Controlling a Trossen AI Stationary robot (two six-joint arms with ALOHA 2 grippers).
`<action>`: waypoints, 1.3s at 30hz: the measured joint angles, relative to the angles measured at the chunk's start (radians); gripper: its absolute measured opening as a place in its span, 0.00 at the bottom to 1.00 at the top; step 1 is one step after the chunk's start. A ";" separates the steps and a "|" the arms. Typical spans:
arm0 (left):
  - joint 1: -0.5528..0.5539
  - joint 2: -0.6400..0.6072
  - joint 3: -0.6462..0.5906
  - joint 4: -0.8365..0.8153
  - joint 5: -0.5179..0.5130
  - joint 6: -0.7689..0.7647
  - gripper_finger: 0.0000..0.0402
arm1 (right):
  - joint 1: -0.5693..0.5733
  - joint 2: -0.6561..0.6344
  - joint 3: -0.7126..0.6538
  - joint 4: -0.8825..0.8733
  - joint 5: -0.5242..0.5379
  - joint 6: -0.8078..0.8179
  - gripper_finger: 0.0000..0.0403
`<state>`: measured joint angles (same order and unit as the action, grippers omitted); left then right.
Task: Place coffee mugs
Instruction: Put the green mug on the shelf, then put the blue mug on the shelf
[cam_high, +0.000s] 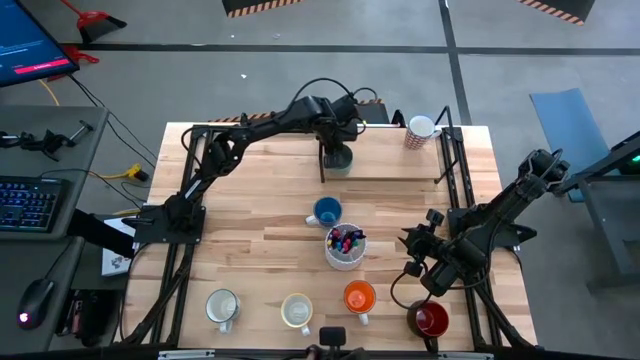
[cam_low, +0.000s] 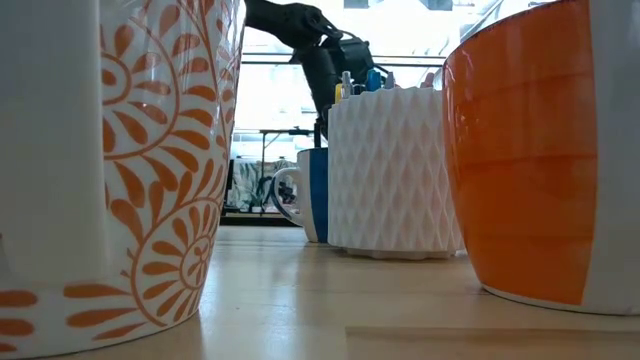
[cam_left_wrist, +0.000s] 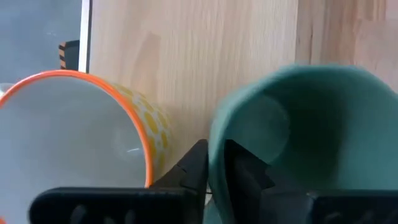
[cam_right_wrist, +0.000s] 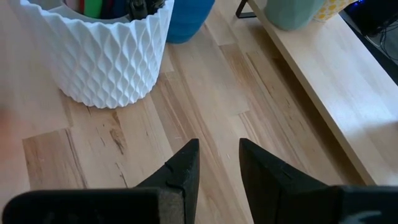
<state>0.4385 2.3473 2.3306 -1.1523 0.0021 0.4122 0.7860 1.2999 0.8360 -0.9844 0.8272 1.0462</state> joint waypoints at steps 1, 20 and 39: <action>0.001 -0.001 0.000 -0.001 0.000 0.000 0.12 | 0.000 0.000 0.000 0.001 0.000 0.000 0.23; 0.002 -0.006 0.025 -0.024 -0.041 0.001 0.16 | 0.000 0.000 0.000 0.015 0.000 0.002 0.23; -0.063 -0.283 0.026 -0.313 -0.037 -0.010 0.16 | 0.000 0.001 0.000 0.026 -0.013 0.027 0.23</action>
<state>0.3752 2.0638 2.3565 -1.4655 -0.0345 0.4024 0.7860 1.3006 0.8360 -0.9585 0.8142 1.0733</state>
